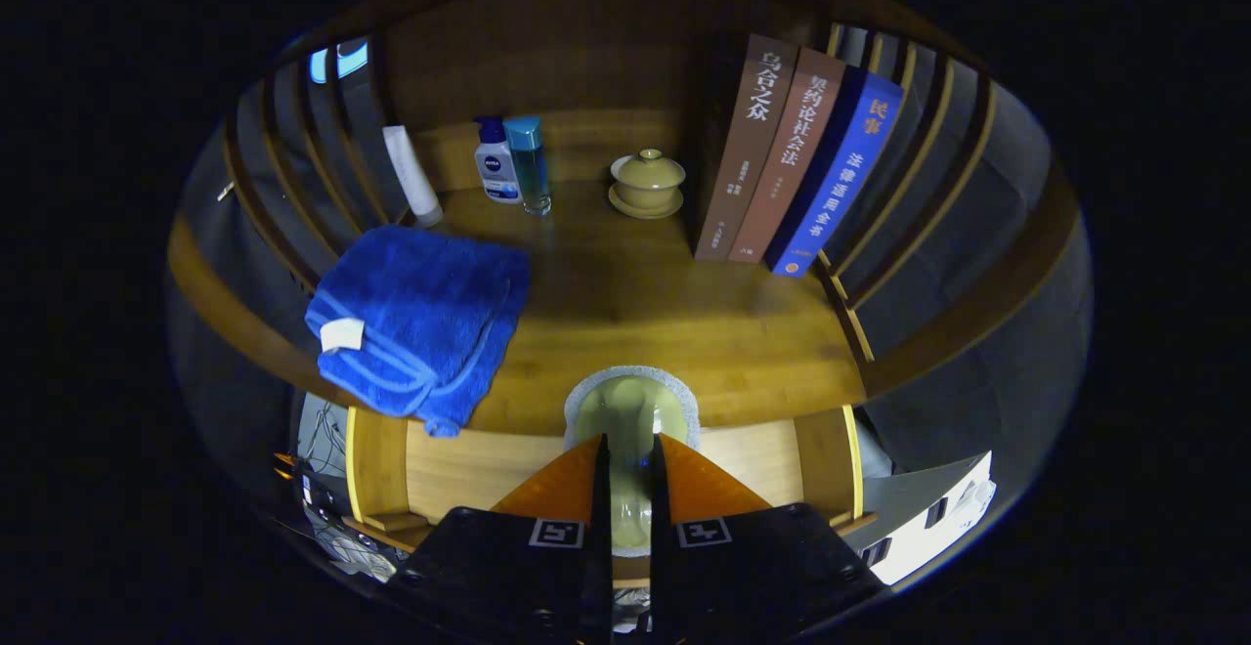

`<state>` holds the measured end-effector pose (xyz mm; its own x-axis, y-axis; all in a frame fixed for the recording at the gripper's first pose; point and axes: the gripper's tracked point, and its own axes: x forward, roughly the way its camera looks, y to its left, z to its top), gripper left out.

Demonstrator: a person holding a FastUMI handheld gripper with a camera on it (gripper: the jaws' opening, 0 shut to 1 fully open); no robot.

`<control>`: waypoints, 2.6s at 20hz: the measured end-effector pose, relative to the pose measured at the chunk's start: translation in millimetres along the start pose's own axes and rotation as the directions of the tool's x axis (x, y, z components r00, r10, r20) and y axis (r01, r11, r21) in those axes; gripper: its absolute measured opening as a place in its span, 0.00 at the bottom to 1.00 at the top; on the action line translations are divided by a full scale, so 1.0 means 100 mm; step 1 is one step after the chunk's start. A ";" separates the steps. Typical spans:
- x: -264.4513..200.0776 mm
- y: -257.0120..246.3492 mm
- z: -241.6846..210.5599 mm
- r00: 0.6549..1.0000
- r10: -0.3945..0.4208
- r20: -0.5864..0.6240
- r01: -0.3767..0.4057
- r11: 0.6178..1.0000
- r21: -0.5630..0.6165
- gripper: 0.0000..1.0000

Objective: Pull open the drawer, take out the items inside it, and place them on the countertop above the cabinet.

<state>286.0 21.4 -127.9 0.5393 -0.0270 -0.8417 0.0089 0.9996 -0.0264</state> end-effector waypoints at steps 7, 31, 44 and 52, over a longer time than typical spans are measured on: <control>0.68 0.07 0.54 0.996 0.075 -0.044 -0.075 0.997 0.006 0.20; 0.01 0.15 0.15 0.986 -0.006 0.169 0.020 0.996 -0.083 0.99; -1.02 0.08 -0.77 0.751 0.028 0.659 0.038 0.996 -0.085 0.99; -1.14 0.23 -1.68 0.563 0.091 0.822 -0.009 0.995 -0.104 0.99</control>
<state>83.7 46.2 -123.0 0.9961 0.0814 -0.0331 -0.0836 0.9937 -0.0748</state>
